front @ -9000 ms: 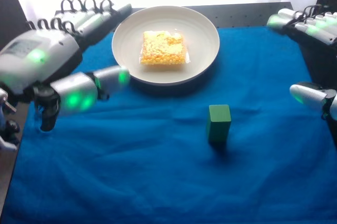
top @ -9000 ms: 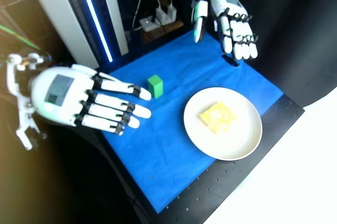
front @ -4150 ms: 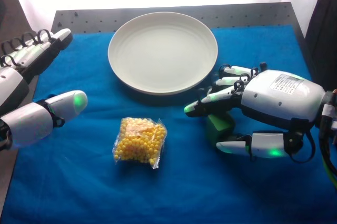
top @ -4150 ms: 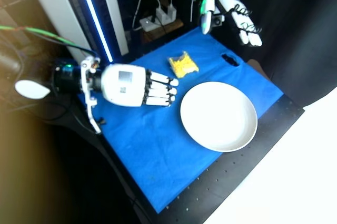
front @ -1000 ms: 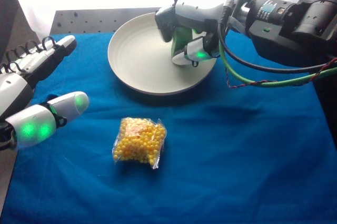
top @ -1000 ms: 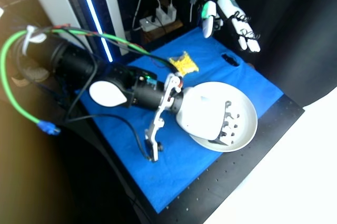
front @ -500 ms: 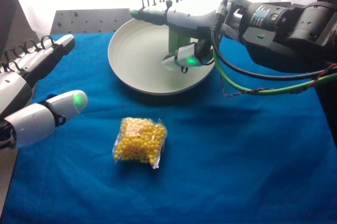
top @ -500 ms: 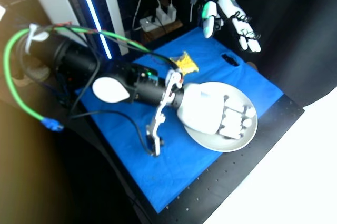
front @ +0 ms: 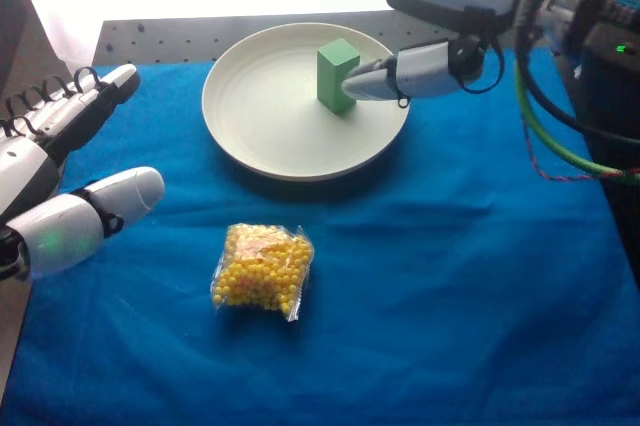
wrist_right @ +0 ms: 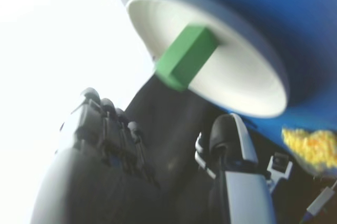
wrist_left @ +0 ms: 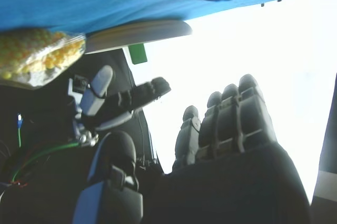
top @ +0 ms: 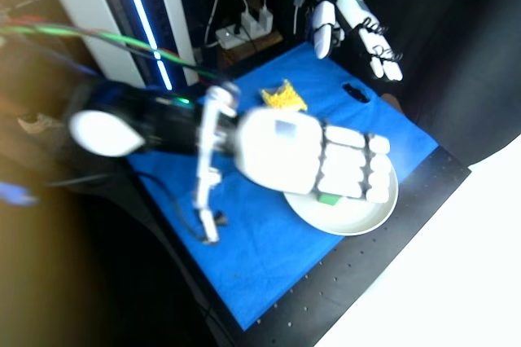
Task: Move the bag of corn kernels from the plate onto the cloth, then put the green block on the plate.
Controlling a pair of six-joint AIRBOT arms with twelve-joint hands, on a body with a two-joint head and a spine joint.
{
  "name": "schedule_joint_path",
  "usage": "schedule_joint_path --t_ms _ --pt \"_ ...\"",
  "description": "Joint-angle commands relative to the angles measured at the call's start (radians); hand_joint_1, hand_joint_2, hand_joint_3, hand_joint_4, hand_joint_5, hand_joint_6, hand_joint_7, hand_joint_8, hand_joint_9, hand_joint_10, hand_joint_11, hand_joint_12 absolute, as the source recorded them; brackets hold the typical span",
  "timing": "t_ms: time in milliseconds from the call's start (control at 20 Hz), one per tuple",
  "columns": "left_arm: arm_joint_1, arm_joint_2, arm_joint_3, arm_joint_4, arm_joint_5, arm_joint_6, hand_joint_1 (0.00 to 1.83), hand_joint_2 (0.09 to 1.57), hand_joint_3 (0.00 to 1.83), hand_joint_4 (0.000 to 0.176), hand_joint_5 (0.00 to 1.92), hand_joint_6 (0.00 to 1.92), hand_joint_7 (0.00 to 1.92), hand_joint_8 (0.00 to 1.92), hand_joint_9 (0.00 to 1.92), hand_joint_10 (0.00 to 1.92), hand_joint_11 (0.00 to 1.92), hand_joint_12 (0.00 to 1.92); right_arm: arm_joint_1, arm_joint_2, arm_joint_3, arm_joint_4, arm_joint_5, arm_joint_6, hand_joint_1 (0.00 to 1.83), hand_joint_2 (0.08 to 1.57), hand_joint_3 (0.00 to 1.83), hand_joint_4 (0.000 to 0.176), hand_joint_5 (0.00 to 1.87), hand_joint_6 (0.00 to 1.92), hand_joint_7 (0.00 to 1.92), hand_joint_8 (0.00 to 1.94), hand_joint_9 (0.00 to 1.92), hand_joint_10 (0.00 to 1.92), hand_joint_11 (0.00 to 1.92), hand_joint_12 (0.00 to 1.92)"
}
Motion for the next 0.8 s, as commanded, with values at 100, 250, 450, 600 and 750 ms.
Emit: schedule_joint_path --t_ms 100,250,450,600,750 --pt "-0.009 0.020 -0.004 0.027 -0.139 -0.006 0.13 1.27 0.00 0.169 0.00 0.00 0.00 0.00 0.00 0.00 0.00 0.00 0.003 0.085 -0.069 0.023 0.192 -0.002 0.47 1.20 0.04 0.051 0.00 0.00 0.00 0.00 0.00 0.00 0.00 0.00" --pt "-0.009 0.031 -0.009 0.031 -0.151 -0.005 0.10 1.28 0.00 0.164 0.00 0.00 0.00 0.00 0.00 0.00 0.00 0.00 -0.089 0.167 -0.142 0.112 0.283 -0.039 0.37 1.25 0.05 0.073 0.00 0.00 0.00 0.00 0.00 0.00 0.00 0.00" --pt "-0.009 0.047 -0.015 0.045 -0.170 -0.005 0.13 1.28 0.00 0.174 0.00 0.00 0.00 0.00 0.00 0.00 0.00 0.00 -0.231 0.260 -0.214 0.244 0.425 -0.082 0.23 1.28 0.04 0.042 0.00 0.00 0.00 0.00 0.00 0.00 0.00 0.00" --pt "-0.016 0.062 -0.019 0.064 -0.185 -0.005 0.11 1.25 0.00 0.176 0.00 0.00 0.00 0.00 0.00 0.00 0.00 0.00 -0.349 0.343 -0.289 0.358 0.549 -0.164 0.34 1.32 0.03 0.084 0.00 0.00 0.00 0.00 0.00 0.00 0.00 0.00" --pt "-0.017 0.087 -0.036 0.083 -0.232 0.004 0.22 1.30 0.01 0.138 0.00 0.00 0.00 0.00 0.00 0.00 0.00 0.00 -0.456 0.404 -0.340 0.433 0.691 -0.177 0.25 1.30 0.02 0.070 0.00 0.00 0.00 0.00 0.00 0.00 0.00 0.00"
